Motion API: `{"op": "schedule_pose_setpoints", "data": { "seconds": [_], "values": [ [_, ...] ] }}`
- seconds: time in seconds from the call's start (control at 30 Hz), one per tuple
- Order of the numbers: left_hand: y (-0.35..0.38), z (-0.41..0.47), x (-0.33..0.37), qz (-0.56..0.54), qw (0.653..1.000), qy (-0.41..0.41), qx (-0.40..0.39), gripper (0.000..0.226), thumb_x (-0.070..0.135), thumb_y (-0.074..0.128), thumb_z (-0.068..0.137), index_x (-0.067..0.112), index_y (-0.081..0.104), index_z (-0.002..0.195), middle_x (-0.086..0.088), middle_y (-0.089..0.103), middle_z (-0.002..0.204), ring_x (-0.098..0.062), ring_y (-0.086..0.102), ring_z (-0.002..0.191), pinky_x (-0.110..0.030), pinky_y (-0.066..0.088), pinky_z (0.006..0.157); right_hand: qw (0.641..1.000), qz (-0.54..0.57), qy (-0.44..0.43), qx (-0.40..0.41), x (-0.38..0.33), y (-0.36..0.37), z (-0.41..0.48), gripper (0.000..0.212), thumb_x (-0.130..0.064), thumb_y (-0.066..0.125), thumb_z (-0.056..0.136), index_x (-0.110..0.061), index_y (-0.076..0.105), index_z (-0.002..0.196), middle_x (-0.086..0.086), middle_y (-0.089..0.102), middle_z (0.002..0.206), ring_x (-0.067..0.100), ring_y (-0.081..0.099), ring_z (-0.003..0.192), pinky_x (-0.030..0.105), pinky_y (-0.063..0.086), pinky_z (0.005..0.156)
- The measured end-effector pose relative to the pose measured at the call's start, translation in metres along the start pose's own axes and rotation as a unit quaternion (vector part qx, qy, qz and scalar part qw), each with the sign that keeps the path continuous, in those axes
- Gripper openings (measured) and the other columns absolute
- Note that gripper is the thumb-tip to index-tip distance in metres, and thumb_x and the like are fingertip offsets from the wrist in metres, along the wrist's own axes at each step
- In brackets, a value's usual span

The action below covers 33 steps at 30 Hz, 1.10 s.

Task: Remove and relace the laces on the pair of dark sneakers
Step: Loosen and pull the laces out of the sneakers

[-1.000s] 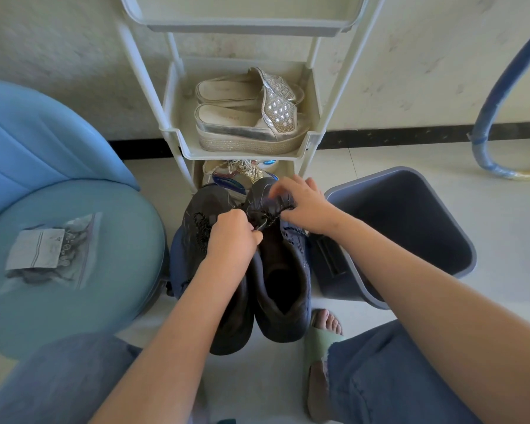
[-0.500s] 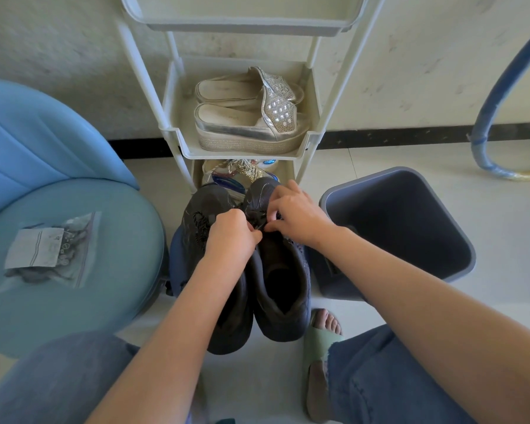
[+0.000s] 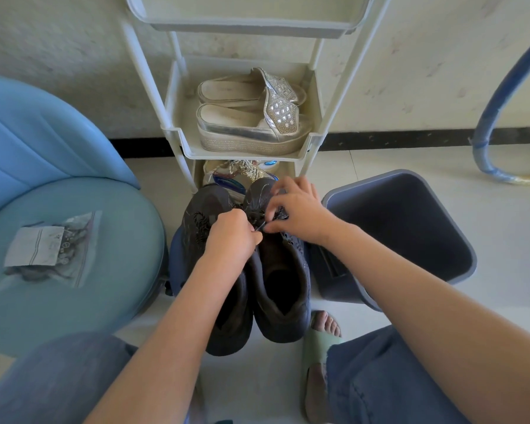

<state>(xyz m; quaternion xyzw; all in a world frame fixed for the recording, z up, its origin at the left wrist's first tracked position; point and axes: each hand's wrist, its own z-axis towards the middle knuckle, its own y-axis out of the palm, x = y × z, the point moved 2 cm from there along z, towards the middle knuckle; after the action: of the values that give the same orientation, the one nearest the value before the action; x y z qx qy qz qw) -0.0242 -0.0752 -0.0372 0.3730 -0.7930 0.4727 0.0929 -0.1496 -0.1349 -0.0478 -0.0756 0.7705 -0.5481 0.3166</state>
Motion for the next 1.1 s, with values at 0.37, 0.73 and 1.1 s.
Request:
{"op": "schedule_pose_setpoints", "data": {
  "seconds": [0.37,0.73,1.1],
  "values": [
    [0.001,-0.001,-0.001,0.021,1.0,-0.004,-0.003,0.017,0.012,0.057,0.089,0.003,0.067,0.099,-0.015,0.068,0.089,-0.032,0.068,0.085,-0.036,0.054,0.082,0.967,-0.127,0.169,0.141,0.021,-0.02,0.0,0.023,-0.017,0.054,0.093,-0.012,0.057,0.115,0.008,0.051,0.129,0.029,0.03,0.129,0.041,0.026,0.107],
    [0.0,-0.001,0.001,0.015,1.0,0.008,-0.003,0.016,0.016,0.059,0.088,0.005,0.07,0.091,-0.013,0.07,0.086,-0.029,0.068,0.082,-0.035,0.055,0.079,0.999,-0.024,0.018,-0.027,-0.006,0.003,-0.001,0.017,-0.04,0.072,0.079,-0.026,0.071,0.089,-0.003,0.043,0.126,0.026,0.027,0.122,0.033,0.019,0.104],
    [-0.001,-0.002,0.001,0.023,1.0,0.01,0.0,0.016,0.014,0.059,0.088,0.001,0.069,0.092,-0.014,0.068,0.082,-0.032,0.068,0.083,-0.035,0.053,0.078,0.988,-0.15,0.03,0.03,-0.004,0.007,0.004,0.022,-0.029,0.058,0.089,-0.017,0.066,0.106,0.003,0.052,0.127,0.027,0.029,0.128,0.04,0.026,0.108]
  ]
}}
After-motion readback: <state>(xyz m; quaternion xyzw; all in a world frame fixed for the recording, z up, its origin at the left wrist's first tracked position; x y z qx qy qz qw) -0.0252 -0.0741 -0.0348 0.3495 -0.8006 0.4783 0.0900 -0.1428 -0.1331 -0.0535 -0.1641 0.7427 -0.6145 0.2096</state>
